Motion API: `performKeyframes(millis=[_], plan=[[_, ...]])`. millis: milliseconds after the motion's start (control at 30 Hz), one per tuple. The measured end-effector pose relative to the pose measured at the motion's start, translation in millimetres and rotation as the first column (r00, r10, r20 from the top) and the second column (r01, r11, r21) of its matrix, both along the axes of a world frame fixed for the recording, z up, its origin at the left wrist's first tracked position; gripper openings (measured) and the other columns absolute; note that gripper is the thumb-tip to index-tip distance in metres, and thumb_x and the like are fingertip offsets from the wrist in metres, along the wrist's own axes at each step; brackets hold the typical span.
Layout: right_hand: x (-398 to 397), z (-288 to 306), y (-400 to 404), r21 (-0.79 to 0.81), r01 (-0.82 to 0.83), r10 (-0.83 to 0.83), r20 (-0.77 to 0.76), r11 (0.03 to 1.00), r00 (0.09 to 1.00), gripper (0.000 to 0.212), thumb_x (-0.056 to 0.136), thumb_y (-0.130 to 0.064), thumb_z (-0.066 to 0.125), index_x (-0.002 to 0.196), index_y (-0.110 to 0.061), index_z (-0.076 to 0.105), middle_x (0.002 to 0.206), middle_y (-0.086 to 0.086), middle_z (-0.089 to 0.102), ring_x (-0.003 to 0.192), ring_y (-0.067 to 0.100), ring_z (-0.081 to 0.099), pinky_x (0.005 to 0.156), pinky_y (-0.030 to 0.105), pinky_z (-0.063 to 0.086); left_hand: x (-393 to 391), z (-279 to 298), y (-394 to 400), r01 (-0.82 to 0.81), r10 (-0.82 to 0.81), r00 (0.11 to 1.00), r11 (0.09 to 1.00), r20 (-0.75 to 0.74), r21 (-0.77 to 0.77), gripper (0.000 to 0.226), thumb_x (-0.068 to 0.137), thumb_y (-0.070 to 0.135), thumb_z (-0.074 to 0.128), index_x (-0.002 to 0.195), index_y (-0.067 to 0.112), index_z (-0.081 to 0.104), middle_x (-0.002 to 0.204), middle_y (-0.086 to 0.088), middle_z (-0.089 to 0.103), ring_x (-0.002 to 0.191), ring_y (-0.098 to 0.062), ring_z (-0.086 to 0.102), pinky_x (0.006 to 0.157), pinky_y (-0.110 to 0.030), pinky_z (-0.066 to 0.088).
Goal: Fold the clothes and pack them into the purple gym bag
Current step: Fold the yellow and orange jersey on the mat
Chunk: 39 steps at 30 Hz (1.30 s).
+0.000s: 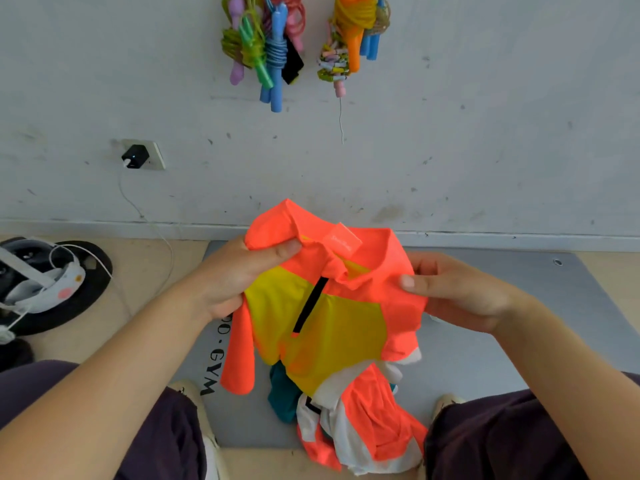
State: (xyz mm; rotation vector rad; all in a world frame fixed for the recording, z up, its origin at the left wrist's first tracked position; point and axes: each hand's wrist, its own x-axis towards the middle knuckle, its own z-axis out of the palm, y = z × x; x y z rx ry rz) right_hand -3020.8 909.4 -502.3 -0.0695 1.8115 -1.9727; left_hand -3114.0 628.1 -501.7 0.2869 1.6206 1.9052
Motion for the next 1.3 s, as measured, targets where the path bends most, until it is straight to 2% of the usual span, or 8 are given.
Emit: performKeyframes(millis=[333, 500, 700, 867, 1000, 1100, 1200, 1300], plan=[[-1.2, -1.1, 1.5, 0.174, 0.309, -0.265, -0.237, 0.935, 0.935, 0.031, 0.088, -0.034, 0.056, 0.096, -0.004, 0.058, 0.083, 0.006, 0.058, 0.078, 0.015, 0.054, 0.078, 0.032, 0.046, -6.3, -4.8, -15.5, 0.020, -0.131, 0.960, 0.914, -0.248, -0.404, 0.042, 0.060, 0.045, 0.084, 0.090, 0.017, 0.076, 0.097, -0.004, 0.077, 0.088, -0.014, 0.072, 0.081, -0.031, 0.052], [-3.0, -6.6, -2.5, 0.375, 0.493, -0.371, -0.351, 0.785, 0.859, 0.035, 0.097, -0.038, 0.053, 0.094, -0.003, 0.057, 0.079, 0.010, 0.059, 0.073, 0.018, 0.053, 0.070, 0.036, 0.041, -11.7, -11.0, -15.1, -0.113, -0.051, 0.923, 0.911, -0.380, -0.396, 0.020, 0.074, 0.047, 0.075, 0.074, 0.027, 0.077, 0.073, 0.000, 0.075, 0.065, -0.005, 0.065, 0.064, -0.016, 0.049], [4.8, 8.7, 9.0, 0.652, -0.006, 0.060, -0.061, 0.758, 0.996, 0.056, 0.068, -0.060, 0.075, 0.090, -0.009, 0.070, 0.087, 0.009, 0.073, 0.075, 0.012, 0.065, 0.071, 0.032, 0.050, -8.1, -17.3, -9.2, -0.184, 0.051, 0.925, 0.928, -0.377, -0.325, 0.023, 0.100, 0.035, 0.049, 0.103, 0.028, 0.071, 0.103, -0.007, 0.074, 0.099, -0.026, 0.068, 0.094, -0.045, 0.050], [5.3, 5.5, 12.0, 0.295, 0.121, -0.109, -0.058, 0.948, 0.992, 0.034, 0.083, -0.044, 0.062, 0.091, -0.014, 0.075, 0.100, 0.012, 0.074, 0.090, 0.021, 0.070, 0.079, 0.034, 0.057, -4.4, 1.8, -11.0, -0.020, -0.234, 0.884, 0.846, -0.405, -0.533, 0.083, 0.064, 0.087, 0.056, 0.098, 0.012, 0.066, 0.084, -0.003, 0.066, 0.080, -0.022, 0.063, 0.077, -0.036, 0.047], [4.4, 3.2, 5.5, 0.232, 0.148, -0.154, 0.009, 0.961, 0.988, 0.049, 0.075, -0.054, 0.068, 0.095, -0.009, 0.075, 0.101, 0.020, 0.072, 0.086, 0.024, 0.071, 0.067, 0.031, 0.057, -6.2, 11.0, -23.6, 0.298, -0.594, 0.791, 0.585, -0.148, -0.754, 0.106, 0.042, 0.085, 0.073, 0.096, -0.005, 0.063, 0.090, -0.019, 0.069, 0.074, -0.015, 0.065, 0.069, -0.029, 0.043], [8.6, 13.1, 11.3, 0.340, -0.100, 0.078, 0.079, 0.935, 0.994, 0.062, 0.064, -0.061, 0.079, 0.103, -0.013, 0.075, 0.106, 0.013, 0.074, 0.094, 0.023, 0.072, 0.073, 0.027, 0.057, -8.4, 8.0, -26.8, 0.286, -0.514, 0.837, 0.702, -0.186, -0.652, 0.075, 0.065, 0.064, 0.077, 0.089, -0.005, 0.067, 0.089, -0.002, 0.075, 0.081, 0.009, 0.064, 0.068, -0.013, 0.045], [10.2, 16.2, 18.7, 0.418, -0.167, 0.144, 0.085, 0.893, 0.986, 0.036, 0.075, -0.041, 0.079, 0.101, -0.017, 0.076, 0.104, 0.011, 0.075, 0.097, 0.029, 0.071, 0.081, 0.030, 0.055, -5.6, 6.3, -23.2, 0.234, -0.338, 0.925, 0.868, -0.176, -0.438, 0.040, 0.082, 0.044, 0.063, 0.101, 0.010, 0.071, 0.103, -0.003, 0.076, 0.094, -0.010, 0.070, 0.080, -0.019, 0.053], [8.0, 8.9, 20.9, 0.364, -0.006, -0.006, 0.031, 0.931, 0.999, 0.043, 0.082, -0.038, 0.070, 0.107, -0.003, 0.071, 0.110, 0.024, 0.070, 0.106, 0.049, 0.062, 0.089, 0.056, 0.050, 0.9, 1.7, -15.5, 0.151, -0.234, 0.955, 0.912, -0.181, -0.382, 0.047, 0.081, 0.040, 0.058, 0.116, 0.010, 0.066, 0.113, -0.004, 0.073, 0.107, -0.020, 0.068, 0.092, -0.030, 0.053]])
